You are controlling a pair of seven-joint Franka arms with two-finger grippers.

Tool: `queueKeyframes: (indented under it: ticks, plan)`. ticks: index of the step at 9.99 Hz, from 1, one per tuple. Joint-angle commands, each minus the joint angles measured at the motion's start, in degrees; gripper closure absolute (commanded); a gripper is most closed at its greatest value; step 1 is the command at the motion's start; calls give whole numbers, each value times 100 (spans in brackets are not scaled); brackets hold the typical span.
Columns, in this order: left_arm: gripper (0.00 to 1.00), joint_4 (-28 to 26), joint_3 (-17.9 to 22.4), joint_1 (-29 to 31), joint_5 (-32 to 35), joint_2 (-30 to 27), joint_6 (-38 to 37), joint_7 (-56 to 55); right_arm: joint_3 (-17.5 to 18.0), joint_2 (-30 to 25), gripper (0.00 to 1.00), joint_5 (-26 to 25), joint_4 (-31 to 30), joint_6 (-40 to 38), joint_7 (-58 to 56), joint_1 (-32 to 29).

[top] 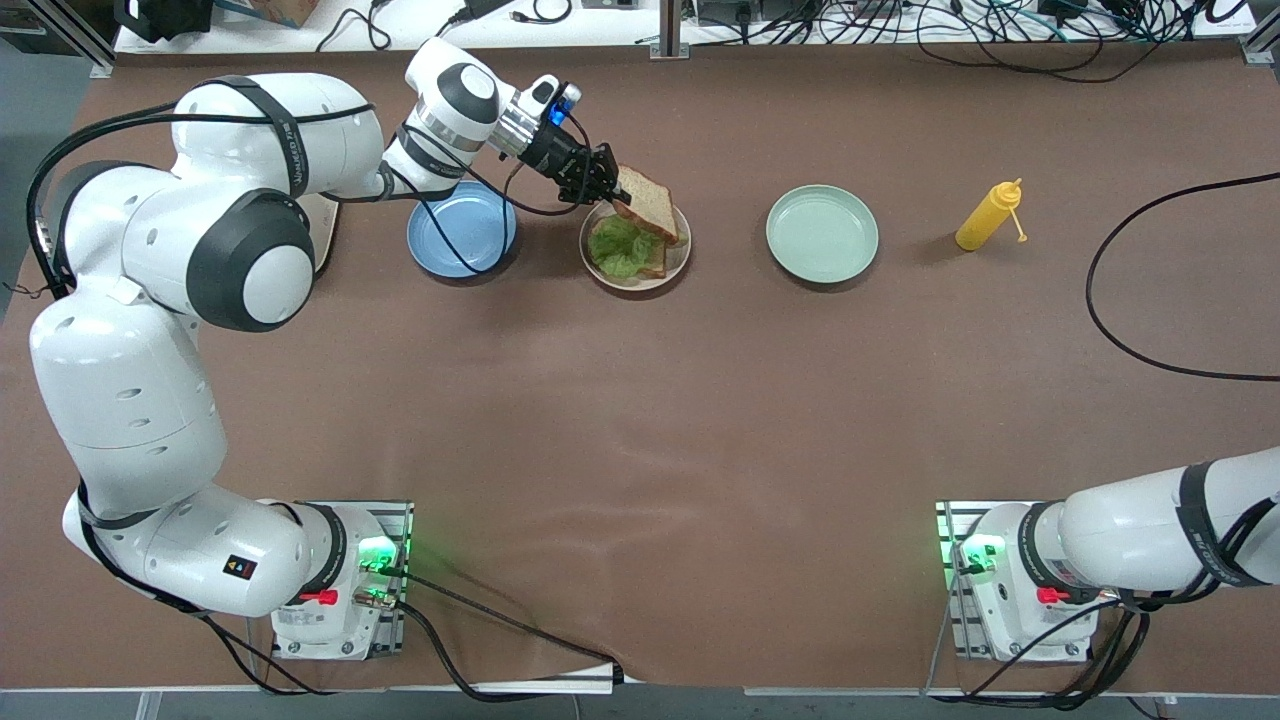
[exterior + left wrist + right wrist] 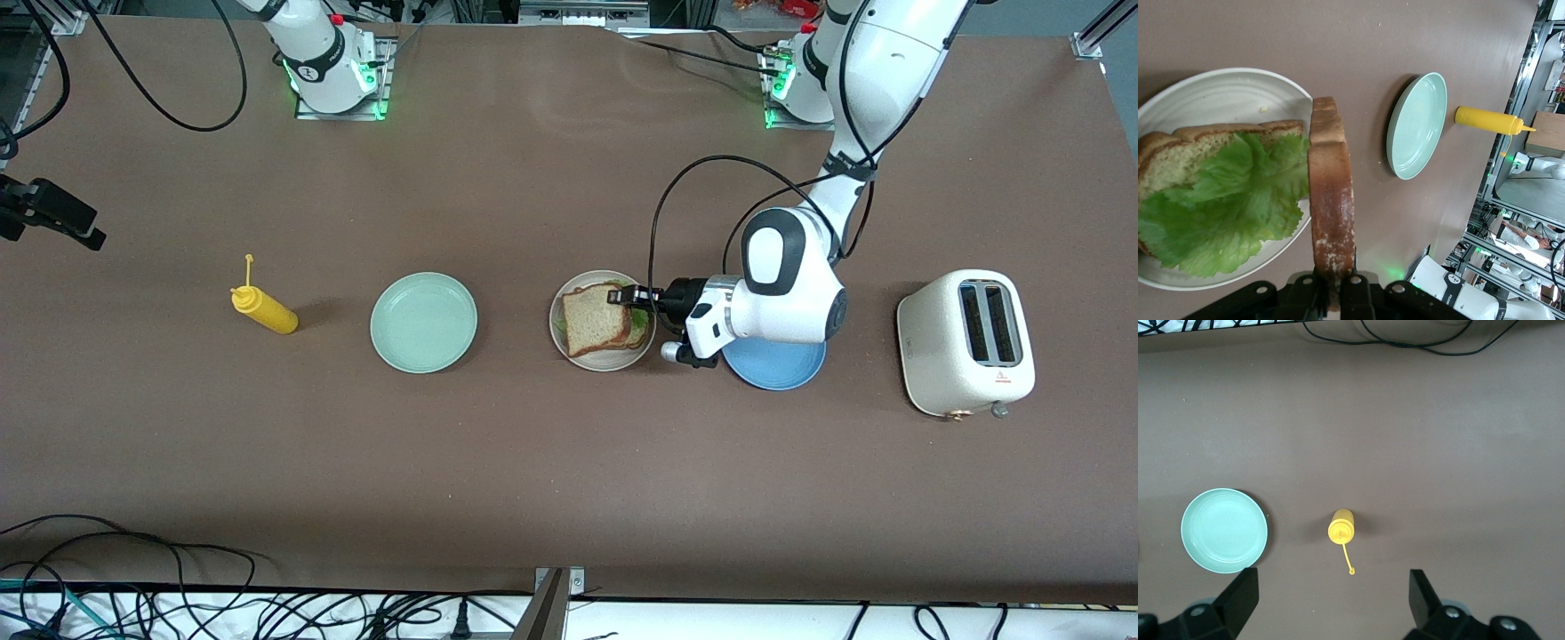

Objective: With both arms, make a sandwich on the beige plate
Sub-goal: 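Lower the bread slice onto the lettuce with the left gripper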

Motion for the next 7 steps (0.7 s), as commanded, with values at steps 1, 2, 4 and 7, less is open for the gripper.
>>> queueKeyframes:
  ticks: [1,2,4,7]
  plan:
    - [100,-91,48,-58,-189,-10,84,191,1,-4,0,-24,96,-112,-99,-23]
    - [57,-82,48,-58,-163,51,75,209,-8,-4,0,-24,96,-112,-99,-23]
    - [1,-91,65,-6,-154,121,75,638,-17,-4,0,-24,96,-112,-99,-23]
    - [0,-56,101,169,555,43,-12,552,-17,14,0,-24,96,-68,-107,-23]
